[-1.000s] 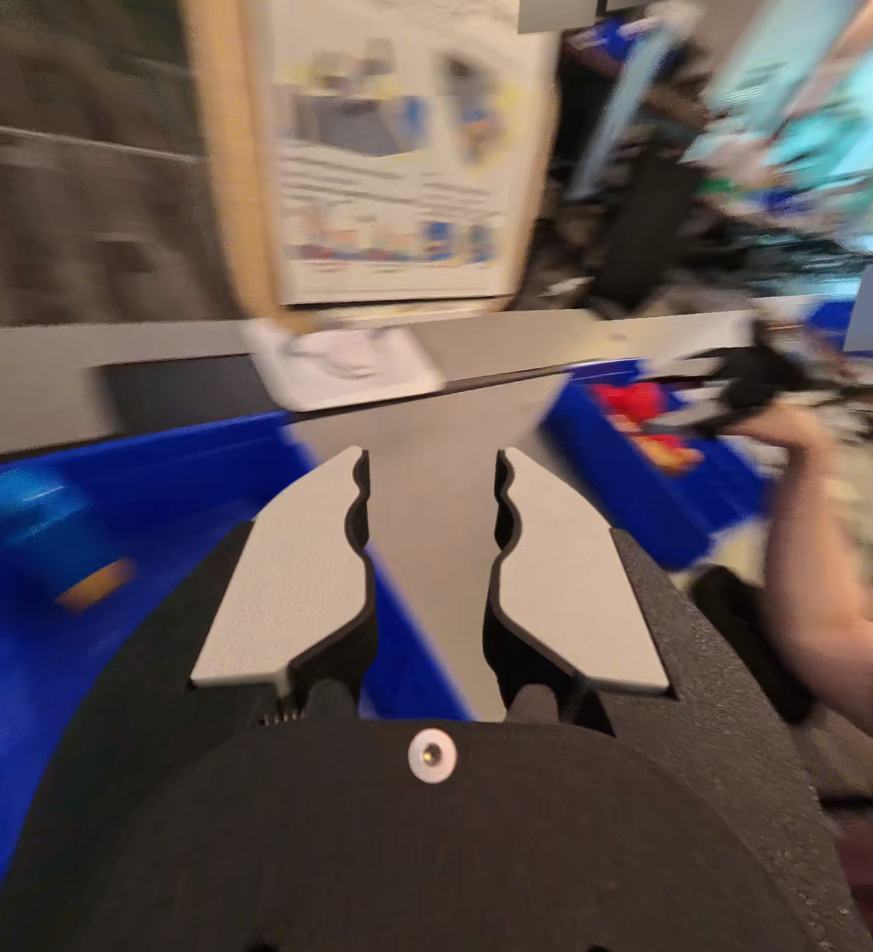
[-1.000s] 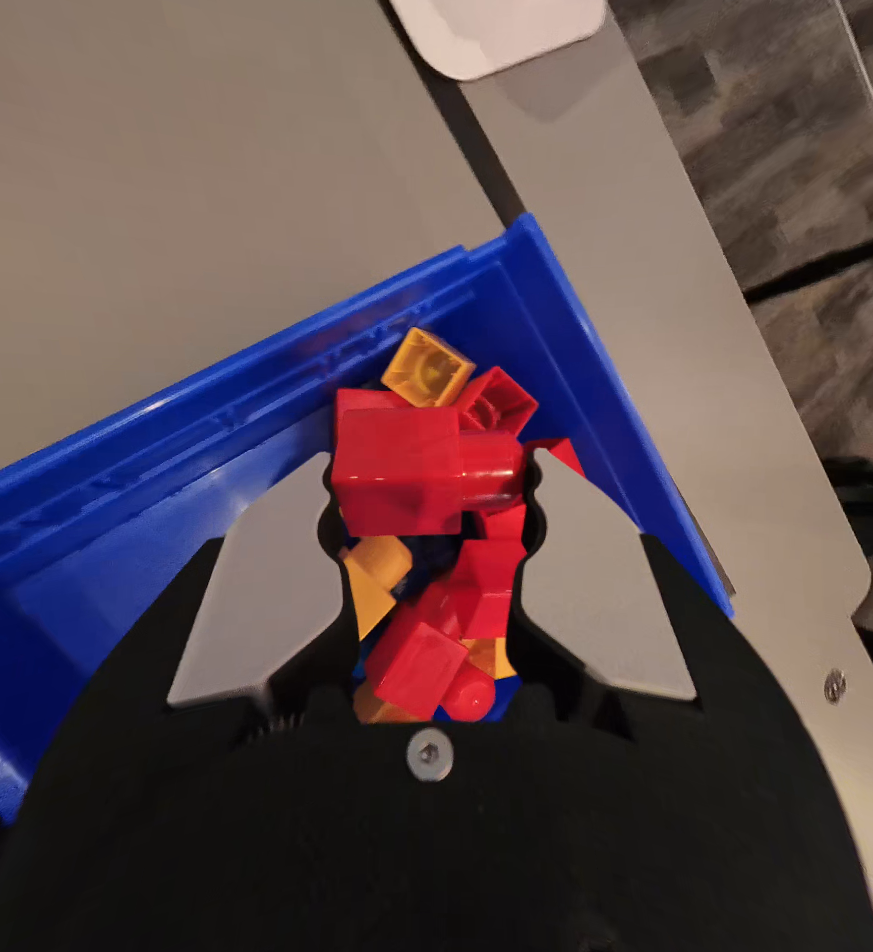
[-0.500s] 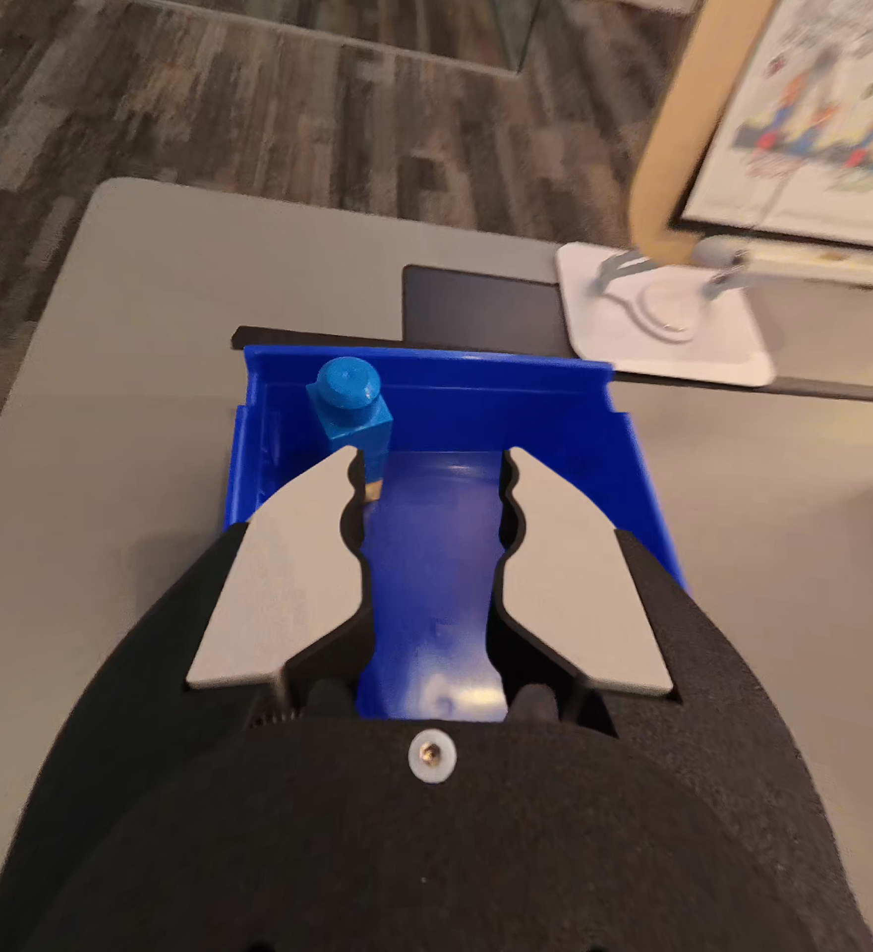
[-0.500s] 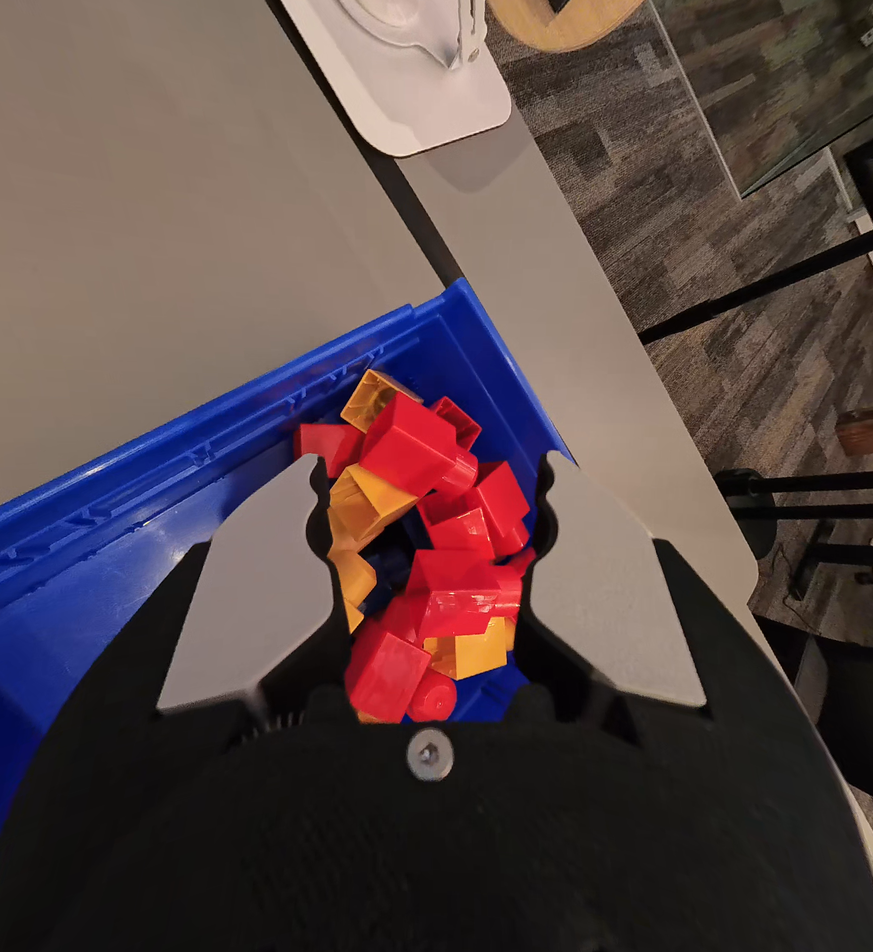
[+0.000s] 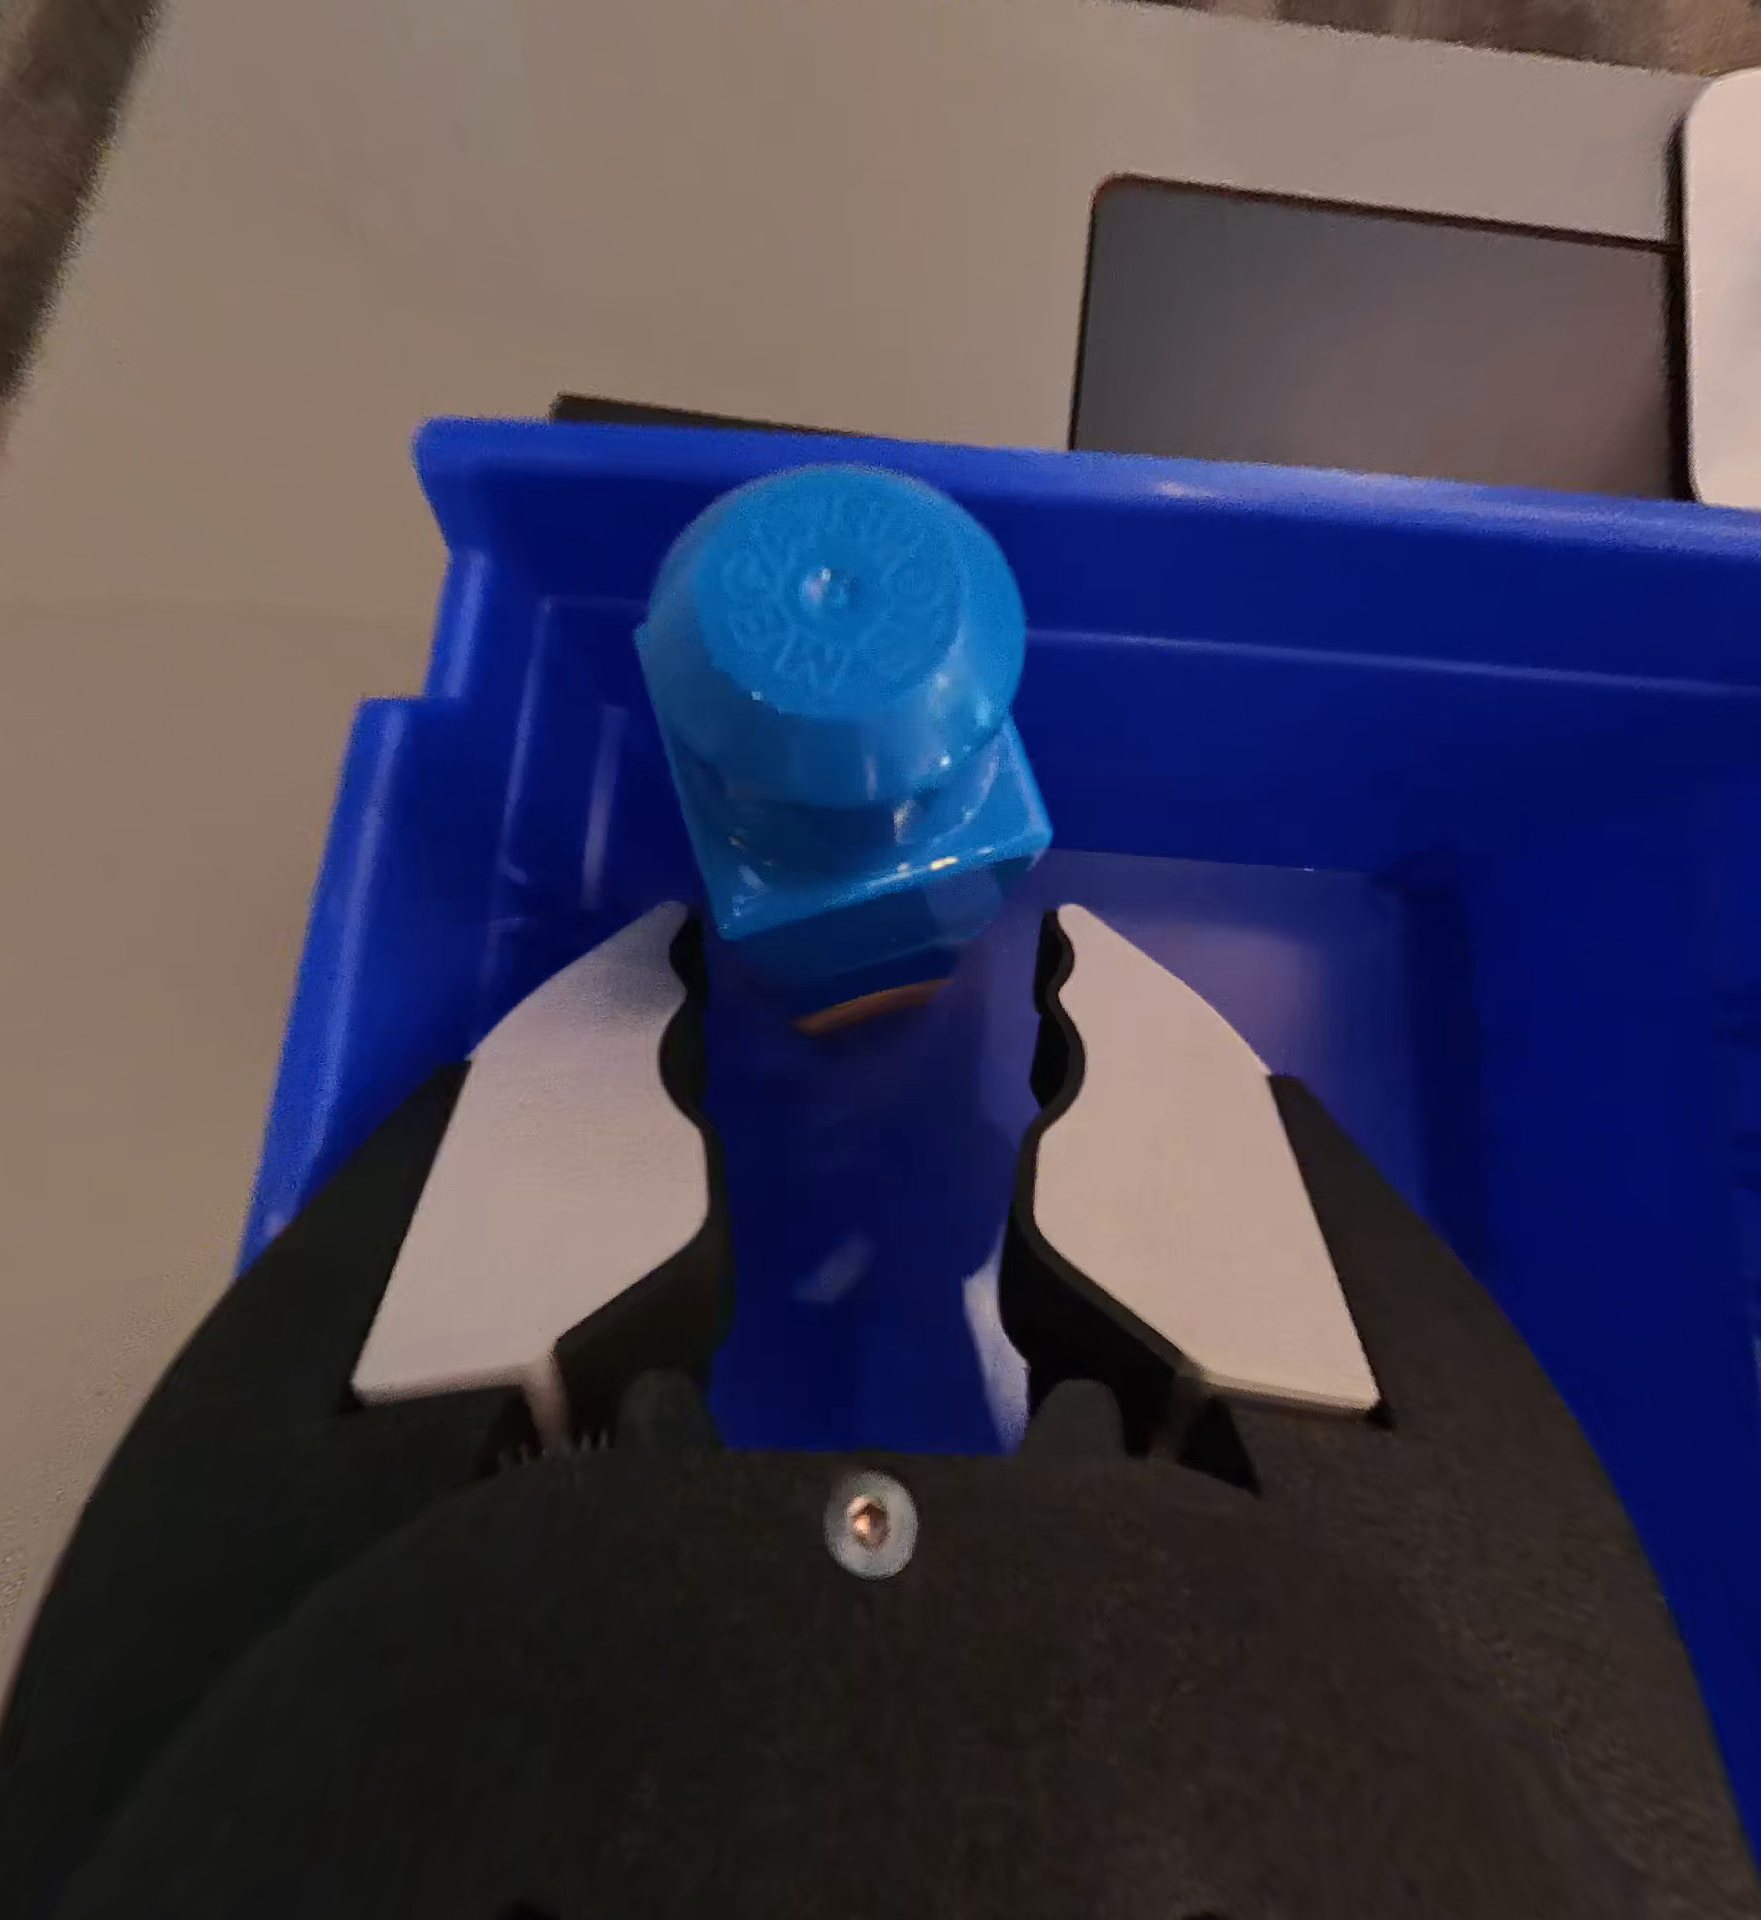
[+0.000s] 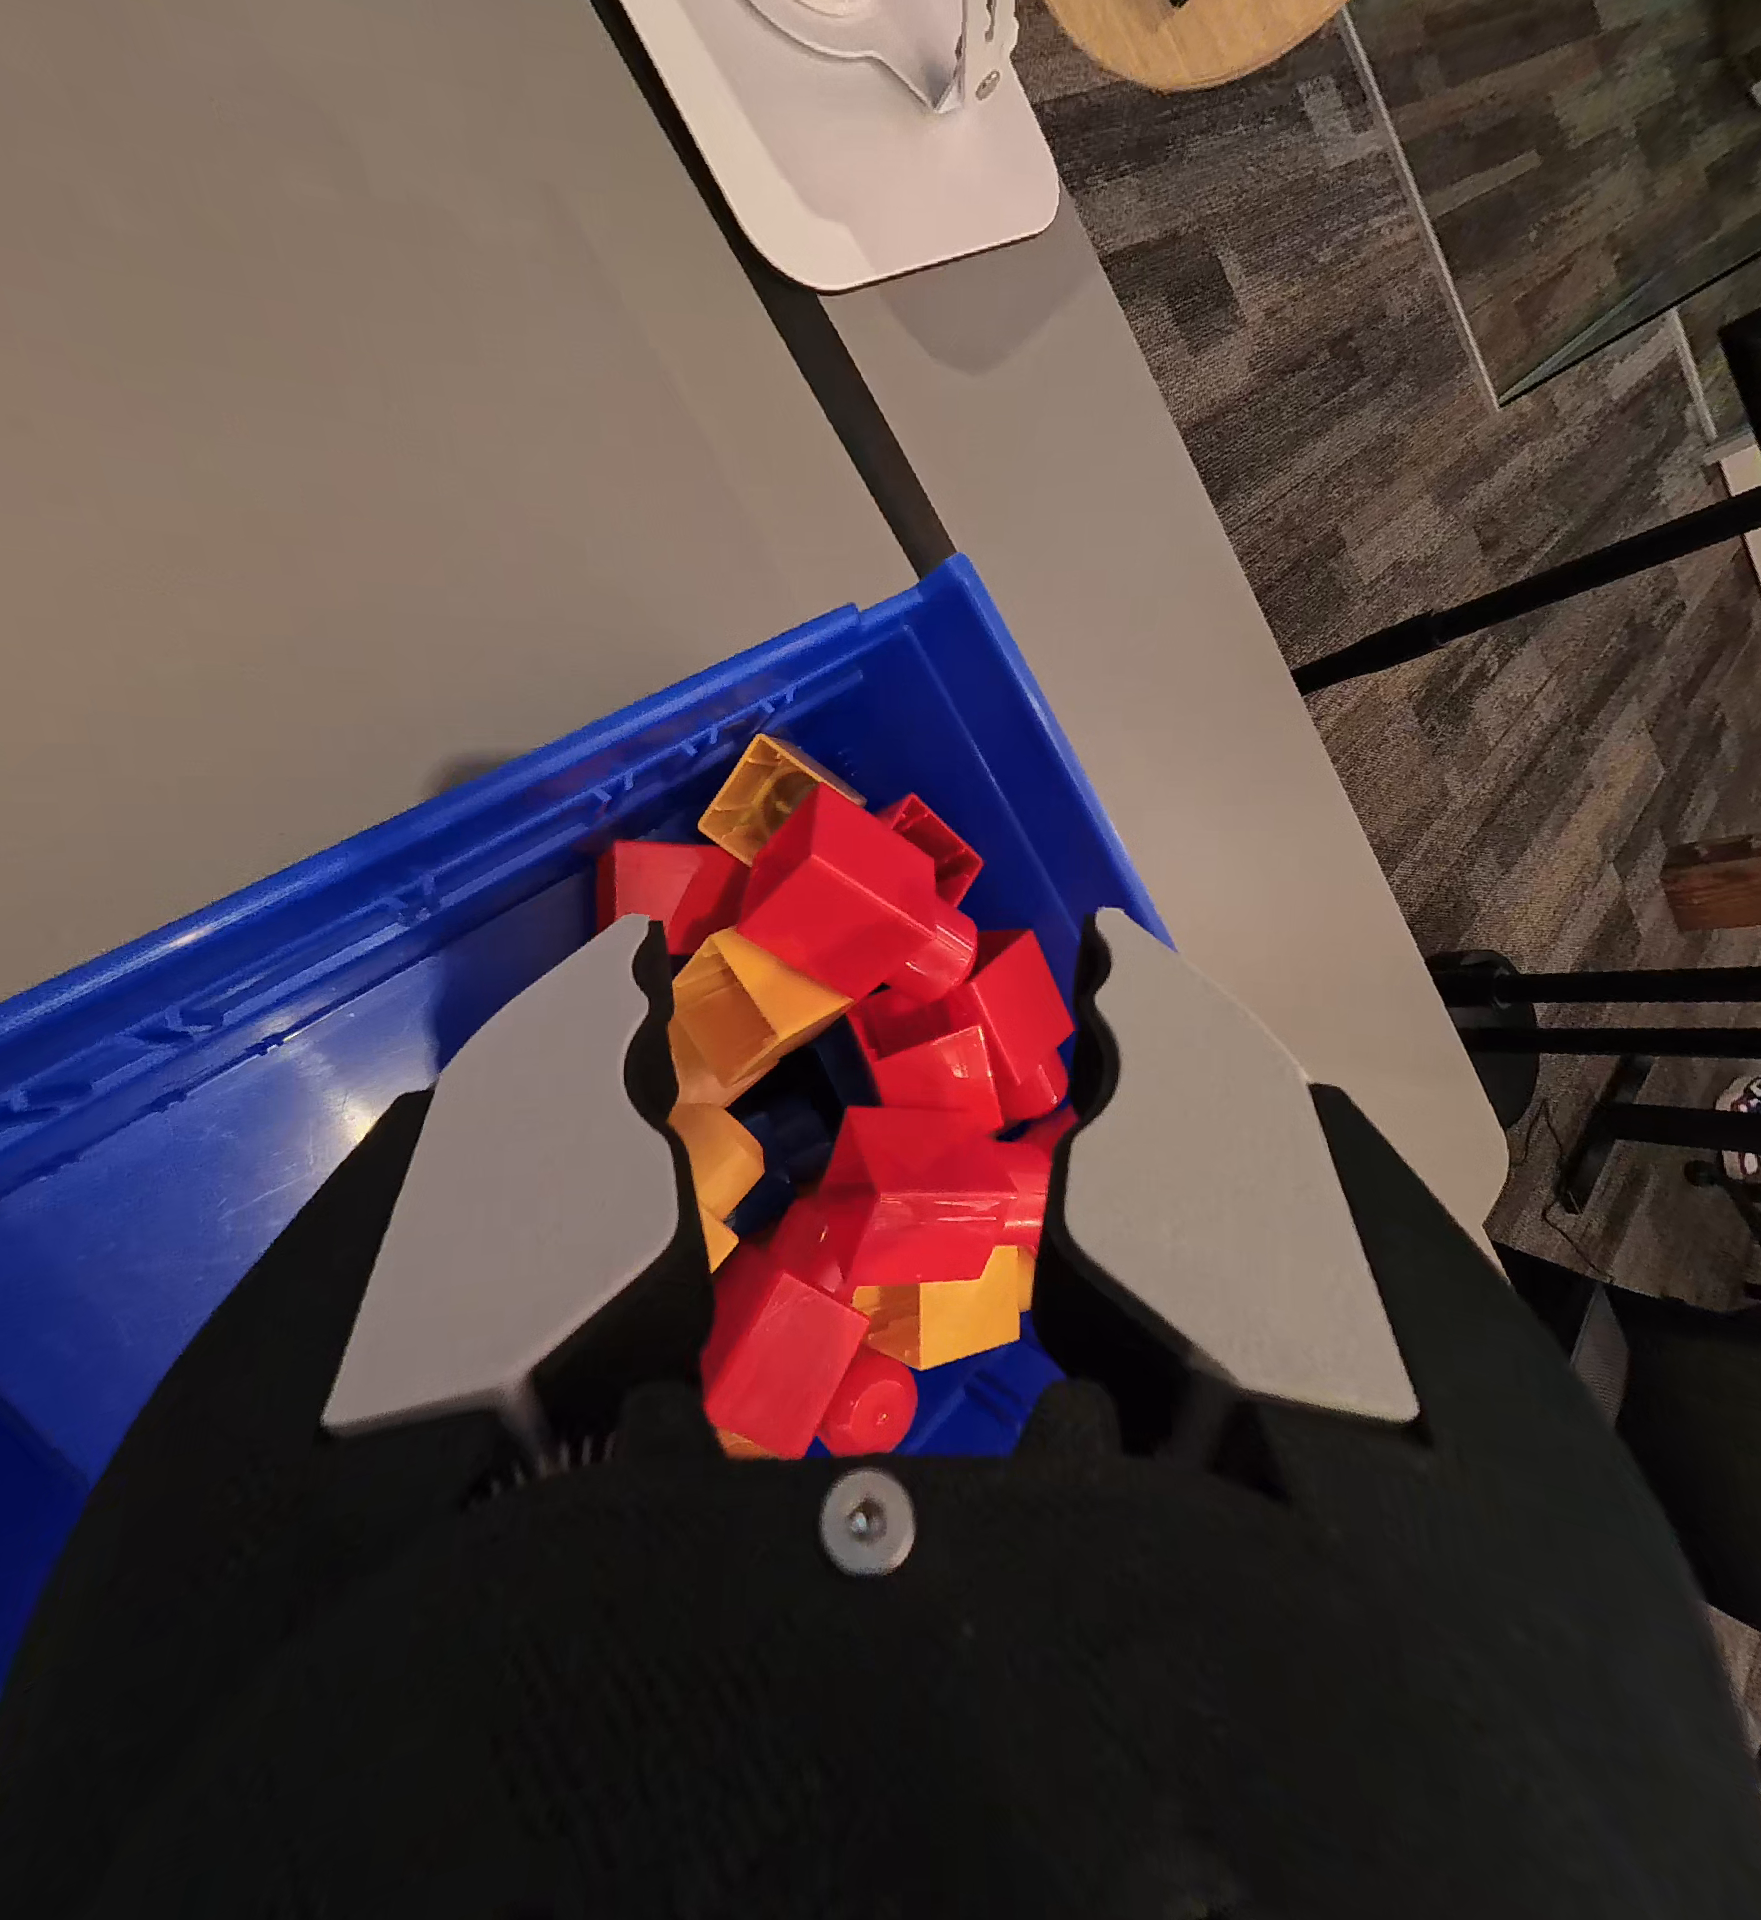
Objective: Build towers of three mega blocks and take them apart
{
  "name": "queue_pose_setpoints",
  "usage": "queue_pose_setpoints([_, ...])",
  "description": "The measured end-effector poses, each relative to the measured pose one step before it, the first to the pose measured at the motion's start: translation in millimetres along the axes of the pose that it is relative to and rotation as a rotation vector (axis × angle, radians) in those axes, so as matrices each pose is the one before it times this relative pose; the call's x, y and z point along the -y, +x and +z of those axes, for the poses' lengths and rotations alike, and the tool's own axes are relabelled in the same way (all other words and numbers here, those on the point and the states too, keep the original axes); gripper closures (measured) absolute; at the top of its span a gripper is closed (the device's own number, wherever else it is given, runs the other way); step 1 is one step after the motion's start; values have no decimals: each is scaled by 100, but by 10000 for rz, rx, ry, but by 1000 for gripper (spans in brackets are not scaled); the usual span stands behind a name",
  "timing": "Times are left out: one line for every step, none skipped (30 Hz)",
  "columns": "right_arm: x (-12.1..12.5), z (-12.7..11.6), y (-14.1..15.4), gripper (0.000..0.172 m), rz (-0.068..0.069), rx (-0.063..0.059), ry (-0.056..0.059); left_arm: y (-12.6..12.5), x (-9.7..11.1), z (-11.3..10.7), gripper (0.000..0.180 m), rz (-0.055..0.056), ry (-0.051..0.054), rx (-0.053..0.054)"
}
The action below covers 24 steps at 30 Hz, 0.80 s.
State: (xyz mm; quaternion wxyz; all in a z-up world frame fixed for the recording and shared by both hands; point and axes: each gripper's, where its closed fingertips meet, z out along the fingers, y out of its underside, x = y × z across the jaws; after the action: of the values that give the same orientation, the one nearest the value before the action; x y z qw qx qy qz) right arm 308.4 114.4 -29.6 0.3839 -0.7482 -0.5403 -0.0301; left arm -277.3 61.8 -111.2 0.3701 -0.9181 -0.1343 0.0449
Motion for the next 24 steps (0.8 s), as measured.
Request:
queue_pose_setpoints([11,59,-82,97,-28,32,-18,68,-424,287,129,-110,-243,-199])
queue_pose_setpoints([-11,92,-54,97,-32,17,-31,-254,-255,288,137,-102,-165,32])
queue_pose_setpoints([-14,89,-48,97,-32,9,-41,-144,-174,146,141,29,-68,-26])
queue_pose_setpoints([-5,82,-76,97,-35,18,-39,11,30,-61,141,45,38,-88])
queue_pose_setpoints([19,75,-82,98,-41,17,-23,15,52,-100,142,36,23,-64])
queue_pose_setpoints([43,41,-101,98,-40,24,-14,-10,238,-202,142,59,175,-11])
queue_pose_setpoints([14,28,-100,98,-38,31,-18,106,345,-344,142,48,214,-79])
queue_pose_setpoints([26,15,-58,99,-41,9,-17,250,506,-525,142,22,272,-176])
queue_pose_setpoints([41,-32,-9,99,-43,-27,-6,281,667,-750,142,19,321,-180])
queue_pose_setpoints([110,-59,12,99,-28,-36,24,327,733,-997,142,53,264,-199])
queue_pose_setpoints([200,-103,-23,100,-14,-17,62,612,868,-1216,142,101,240,-344])
queue_pose_setpoints([305,-155,-42,100,-16,-12,95,1004,1075,-1411,143,132,309,-514])
queue_pose_setpoints([481,-205,-54,101,-16,-29,147,1306,1282,-1589,143,84,423,-583])
queue_pose_setpoints([735,-271,-73,101,-13,-35,237,1915,1383,-1649,143,62,434,-841])
queue_pose_setpoints([1127,-339,-176,102,-8,-4,397,2863,1395,-1595,143,125,409,-1265])
queue_pose_setpoints([1685,-407,-363,102,19,74,647,3572,1396,-1379,143,170,452,-1505])
queue_pose_setpoints([2319,-439,-703,102,98,234,935,3919,1256,-964,142,185,404,-1570])
queue_pose_setpoints([2886,-355,-1233,102,222,507,1190,4081,958,-411,142,245,280,-1596])
queue_pose_setpoints([3224,-158,-1864,102,343,833,1339,3873,670,158,143,323,178,-1492])
queue_pose_setpoints([3179,186,-2326,103,447,1044,1349,3363,330,670,143,302,17,-1275])
queue_pose_setpoints([2750,580,-2475,105,522,1094,1194,2795,49,1029,143,251,-115,-1048])
queue_pose_setpoints([1979,899,-2412,106,552,1060,882,2227,-184,1279,143,239,-211,-838])
queue_pose_setpoints([1216,1075,-2077,107,591,920,583,1758,-499,1423,143,206,-378,-665])
queue_pose_setpoints([570,1059,-1643,106,599,753,318,1290,-578,1435,143,201,-416,-467])
